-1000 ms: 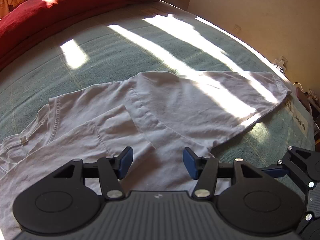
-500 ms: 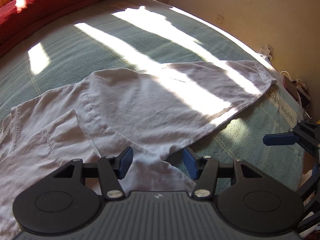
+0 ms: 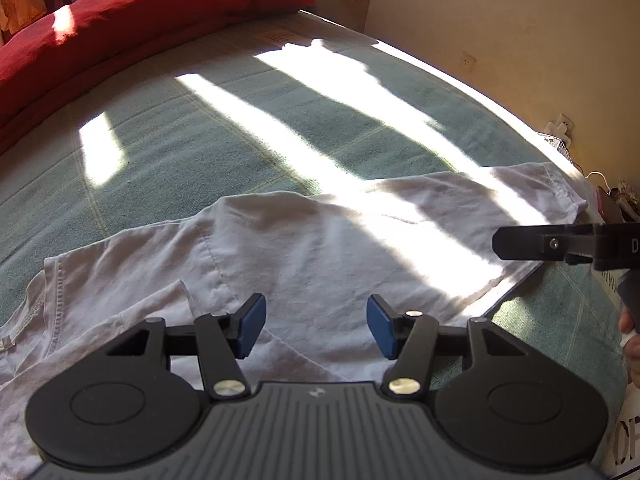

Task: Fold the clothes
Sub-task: 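Move the open right gripper to the cuff of the other sleeve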

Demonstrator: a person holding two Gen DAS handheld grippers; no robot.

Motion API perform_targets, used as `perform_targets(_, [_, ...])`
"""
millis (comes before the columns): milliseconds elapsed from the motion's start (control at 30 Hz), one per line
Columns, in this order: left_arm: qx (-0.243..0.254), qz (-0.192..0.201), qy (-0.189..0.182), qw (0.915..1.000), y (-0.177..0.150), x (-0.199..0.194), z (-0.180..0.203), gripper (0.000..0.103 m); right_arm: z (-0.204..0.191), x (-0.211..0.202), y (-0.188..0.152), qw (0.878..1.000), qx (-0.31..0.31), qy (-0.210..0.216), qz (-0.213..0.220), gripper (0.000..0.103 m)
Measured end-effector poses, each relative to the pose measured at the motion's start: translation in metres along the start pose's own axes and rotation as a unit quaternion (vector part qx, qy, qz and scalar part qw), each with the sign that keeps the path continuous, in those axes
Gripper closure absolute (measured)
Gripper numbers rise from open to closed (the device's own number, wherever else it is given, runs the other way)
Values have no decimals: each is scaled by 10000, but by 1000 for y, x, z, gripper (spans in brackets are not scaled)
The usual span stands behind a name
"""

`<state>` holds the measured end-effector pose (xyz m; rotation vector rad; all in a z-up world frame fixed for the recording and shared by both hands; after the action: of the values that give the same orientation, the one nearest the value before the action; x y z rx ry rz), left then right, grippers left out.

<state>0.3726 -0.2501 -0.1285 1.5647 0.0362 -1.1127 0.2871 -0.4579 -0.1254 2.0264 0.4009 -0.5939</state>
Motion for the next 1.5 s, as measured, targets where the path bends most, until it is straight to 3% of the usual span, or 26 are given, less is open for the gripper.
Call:
perform_targets(200, [38,70,-7,10000,11,18,-11,47,20,26,-3,9978,636,-150,-128,0])
perform_targets(567, [166,192,163,9995,30,70,-26,41,32,16,-6,9976,661,-187,-65,0])
perform_targets(767, [231,259,20,9994,41,58,-19,41,37,0,5,9966,724,-319,246,0])
perform_targets(1000, [377,82,-193,9991,27,41,2,41,85,-21,24,9896,856,-1002,578,0])
perform_targets(1200, [438,35,-366,9984,23,29,17,41,146,-50,22,9684,1940,-1300,871,0])
perform_targets(1333, [415,-52,-396,9983,21,29,22,41,181,-55,12,9400,3014,-1113,1146,0])
perform_targets(1500, [427,-151,-465,9979,19,28,27,41,219,-53,4,8958,4069,-784,1608,4])
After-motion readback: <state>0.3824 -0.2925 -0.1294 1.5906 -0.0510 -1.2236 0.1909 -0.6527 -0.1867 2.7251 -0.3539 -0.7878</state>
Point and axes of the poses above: each gripper's, at about its wrist camera, not at the fingertips, and x roughly the way its jaws point, z to its right, y to its top, the point moved 5 cm from there along x, roughly the way its jaws point, and after that the axes turned 15 degrees about z, right-handed, at the moved point
